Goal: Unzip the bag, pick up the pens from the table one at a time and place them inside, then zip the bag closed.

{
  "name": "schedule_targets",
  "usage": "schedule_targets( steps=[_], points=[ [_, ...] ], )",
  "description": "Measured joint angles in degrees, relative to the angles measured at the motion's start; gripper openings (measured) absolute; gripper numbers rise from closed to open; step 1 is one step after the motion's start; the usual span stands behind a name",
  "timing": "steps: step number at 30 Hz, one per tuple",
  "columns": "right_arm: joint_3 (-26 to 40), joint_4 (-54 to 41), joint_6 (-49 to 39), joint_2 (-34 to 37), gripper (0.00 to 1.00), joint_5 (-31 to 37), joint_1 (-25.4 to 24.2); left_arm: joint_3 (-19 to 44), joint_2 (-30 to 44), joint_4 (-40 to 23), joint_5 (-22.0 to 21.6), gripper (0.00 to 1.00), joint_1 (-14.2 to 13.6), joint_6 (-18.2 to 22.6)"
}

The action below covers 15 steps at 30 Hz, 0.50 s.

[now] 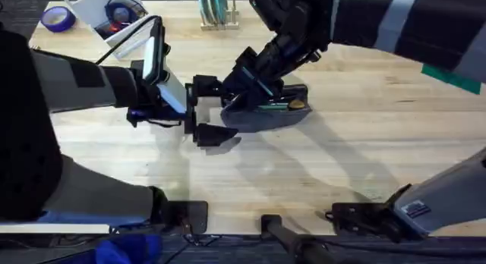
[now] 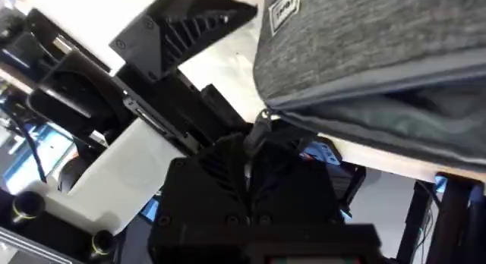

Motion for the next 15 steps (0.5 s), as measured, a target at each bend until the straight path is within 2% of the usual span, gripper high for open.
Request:
schedule_targets(
  steps=[9, 15],
  points=[
    [0.0, 0.0, 0.01, 0.0, 0.031, 0.0, 0.0, 0.0, -0.57, -10.44, 0.99, 0.997, 3.95, 8.78],
    [0.0, 0.0, 0.01, 0.0, 0.031, 0.0, 0.0, 0.0, -2.6, -11.07, 0.84, 0.997, 4.64, 11.13]
  ],
)
